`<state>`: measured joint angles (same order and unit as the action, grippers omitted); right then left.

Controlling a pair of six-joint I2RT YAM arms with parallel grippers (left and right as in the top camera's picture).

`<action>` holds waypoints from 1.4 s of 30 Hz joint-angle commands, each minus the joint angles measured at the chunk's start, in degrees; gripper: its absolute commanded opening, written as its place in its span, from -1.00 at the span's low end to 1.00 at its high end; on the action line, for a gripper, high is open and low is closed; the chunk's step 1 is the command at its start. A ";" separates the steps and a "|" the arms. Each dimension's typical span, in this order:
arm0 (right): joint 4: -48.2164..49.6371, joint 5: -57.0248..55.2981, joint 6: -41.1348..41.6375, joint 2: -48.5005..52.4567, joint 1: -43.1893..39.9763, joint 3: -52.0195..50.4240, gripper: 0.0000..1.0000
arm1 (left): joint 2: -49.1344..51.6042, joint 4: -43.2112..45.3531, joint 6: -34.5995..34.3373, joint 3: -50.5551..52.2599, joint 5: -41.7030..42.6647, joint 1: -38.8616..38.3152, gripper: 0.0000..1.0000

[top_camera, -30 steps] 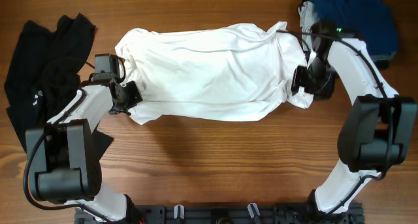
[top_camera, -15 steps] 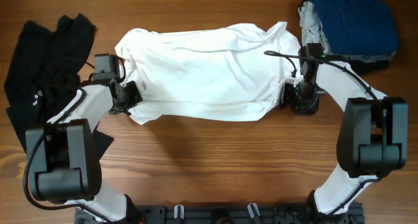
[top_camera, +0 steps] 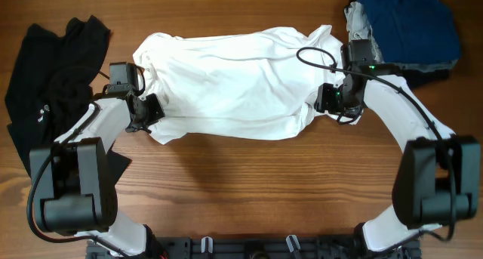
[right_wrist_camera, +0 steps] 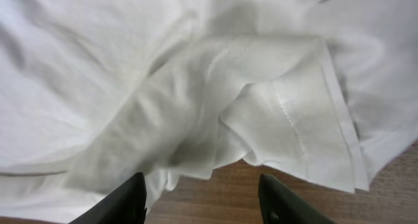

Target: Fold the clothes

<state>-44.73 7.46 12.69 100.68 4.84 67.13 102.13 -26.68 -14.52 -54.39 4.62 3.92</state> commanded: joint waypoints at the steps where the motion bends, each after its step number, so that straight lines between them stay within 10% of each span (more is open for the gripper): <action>1: -0.02 -0.61 -0.94 -2.86 0.24 -0.24 0.10 | 4.81 -1.97 -0.96 3.76 1.95 -0.59 -0.92; 42: 8.41 -3.21 -3.56 5.88 3.17 -1.27 0.21 | 4.81 -1.38 -0.94 3.76 1.31 -0.59 -0.92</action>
<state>-36.77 5.06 8.54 105.71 7.90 66.43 102.10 -26.46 -14.52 -54.39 4.62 3.92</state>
